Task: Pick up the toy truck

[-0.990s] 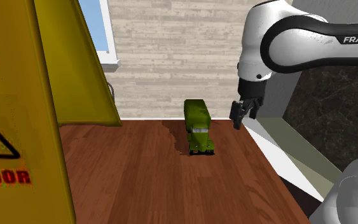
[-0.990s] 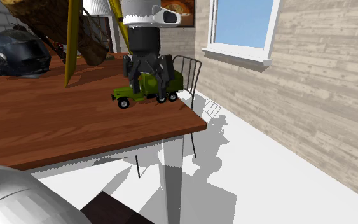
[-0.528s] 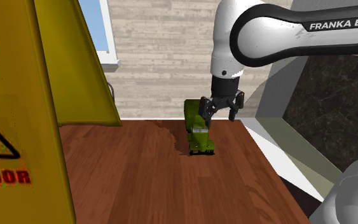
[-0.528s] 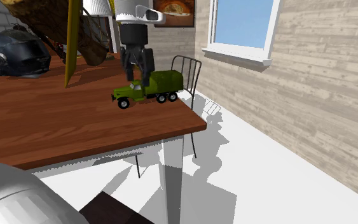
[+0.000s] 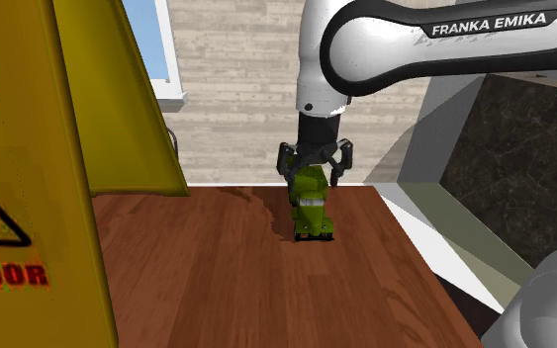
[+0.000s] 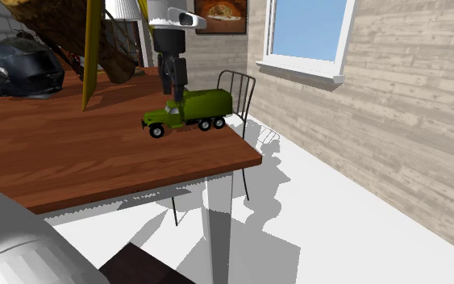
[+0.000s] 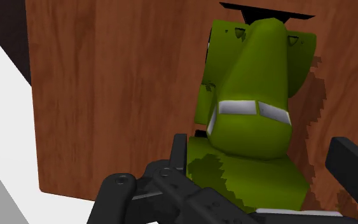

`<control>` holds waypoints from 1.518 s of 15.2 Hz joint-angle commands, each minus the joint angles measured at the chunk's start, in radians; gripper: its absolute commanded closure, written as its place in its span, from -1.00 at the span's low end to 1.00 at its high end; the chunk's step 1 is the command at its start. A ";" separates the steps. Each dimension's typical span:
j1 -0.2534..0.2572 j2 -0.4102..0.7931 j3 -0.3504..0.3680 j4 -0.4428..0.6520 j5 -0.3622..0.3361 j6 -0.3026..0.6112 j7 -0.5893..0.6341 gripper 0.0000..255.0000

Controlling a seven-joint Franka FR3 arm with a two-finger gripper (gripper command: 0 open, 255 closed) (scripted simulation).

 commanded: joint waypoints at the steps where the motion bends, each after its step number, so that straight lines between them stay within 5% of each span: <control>1: 0.000 0.003 0.002 -0.024 0.001 0.027 0.001 -1.00; 6: 0.002 0.002 0.006 -0.072 0.003 0.075 -0.001 -1.00; 7: 0.001 0.003 0.005 -0.071 0.003 0.075 -0.002 1.00; 16: 0.002 0.002 0.006 -0.072 0.003 0.075 -0.001 1.00; 23: -0.002 0.005 -0.001 0.025 -0.002 -0.019 0.004 1.00</control>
